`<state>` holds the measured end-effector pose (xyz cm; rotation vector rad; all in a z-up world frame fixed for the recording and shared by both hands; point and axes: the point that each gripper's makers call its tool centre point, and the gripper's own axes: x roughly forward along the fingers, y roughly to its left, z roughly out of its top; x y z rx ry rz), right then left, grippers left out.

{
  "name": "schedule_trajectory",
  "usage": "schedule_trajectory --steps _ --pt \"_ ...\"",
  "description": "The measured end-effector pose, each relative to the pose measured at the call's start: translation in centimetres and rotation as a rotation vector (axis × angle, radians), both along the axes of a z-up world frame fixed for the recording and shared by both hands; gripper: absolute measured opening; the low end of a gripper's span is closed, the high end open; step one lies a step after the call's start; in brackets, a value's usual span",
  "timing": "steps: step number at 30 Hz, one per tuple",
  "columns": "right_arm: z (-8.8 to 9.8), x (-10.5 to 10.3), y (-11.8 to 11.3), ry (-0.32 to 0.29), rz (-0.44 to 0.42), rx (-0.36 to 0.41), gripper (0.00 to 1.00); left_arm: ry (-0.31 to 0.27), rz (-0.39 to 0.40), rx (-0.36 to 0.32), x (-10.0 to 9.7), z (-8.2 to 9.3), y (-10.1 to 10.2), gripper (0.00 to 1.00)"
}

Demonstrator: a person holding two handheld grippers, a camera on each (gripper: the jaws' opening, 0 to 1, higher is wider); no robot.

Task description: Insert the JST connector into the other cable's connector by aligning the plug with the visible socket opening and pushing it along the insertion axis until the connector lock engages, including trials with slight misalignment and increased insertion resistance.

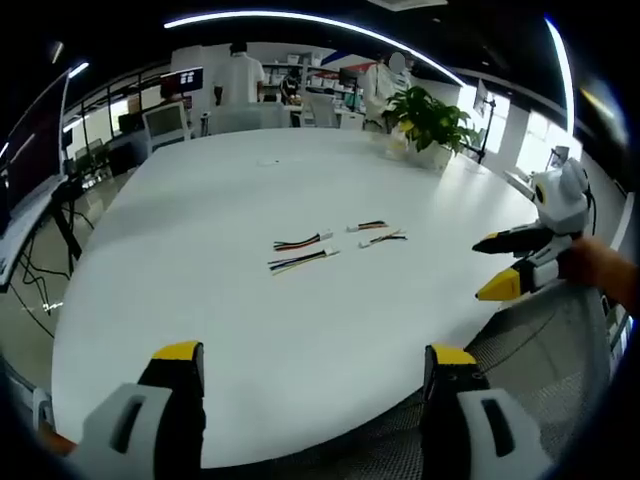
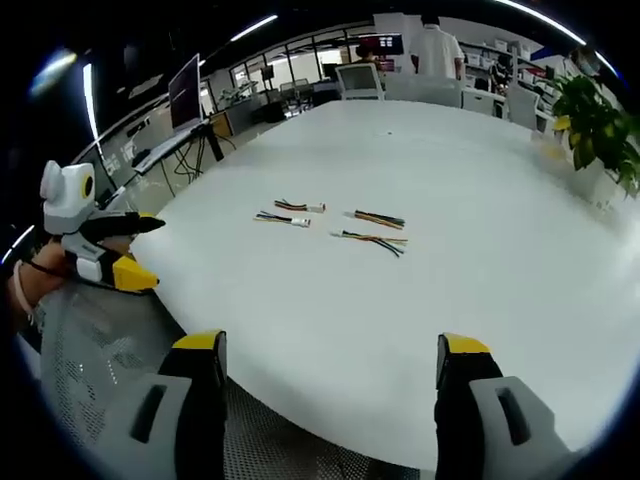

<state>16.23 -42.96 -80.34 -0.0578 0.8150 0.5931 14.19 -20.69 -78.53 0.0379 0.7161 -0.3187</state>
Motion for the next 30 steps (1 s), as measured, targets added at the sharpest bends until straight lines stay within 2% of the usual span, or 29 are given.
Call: schedule_trajectory --steps 5,7,14,17,22,23,25,27,30 --pt "0.0 -0.8 1.2 -0.028 0.098 -0.037 0.87 -0.016 -0.039 -0.007 -0.2 0.4 -0.7 0.89" --pt "-0.1 -0.8 1.1 -0.036 0.103 -0.063 0.88 -0.029 -0.039 -0.006 -0.1 0.6 -0.7 0.89" --pt "0.3 -0.4 1.0 -0.055 0.095 -0.060 0.87 -0.061 -0.032 -0.020 0.2 1.2 -0.7 0.89" --pt "0.2 -0.7 1.3 -0.064 0.115 -0.079 0.87 -0.058 -0.029 0.002 0.0 1.0 -0.4 0.89" --pt "-0.4 -1.0 1.5 -0.045 0.148 -0.110 0.83 -0.044 -0.027 0.039 -0.1 0.7 -0.1 0.89" --pt "-0.2 -1.0 1.1 -0.068 0.172 -0.168 0.80 -0.041 -0.025 0.036 -0.1 0.7 0.0 0.89" --pt "1.5 -0.2 2.3 -0.188 0.210 -0.149 0.78 -0.029 -0.017 0.016 -0.2 0.5 0.0 0.89" --pt "1.9 -0.3 2.8 -0.213 0.238 -0.154 0.80 -0.030 -0.014 0.020 -0.1 0.5 0.2 0.90" --pt "1.2 -0.6 2.6 -0.177 0.242 -0.163 0.80 -0.022 -0.017 0.018 -0.2 0.3 0.1 0.90"
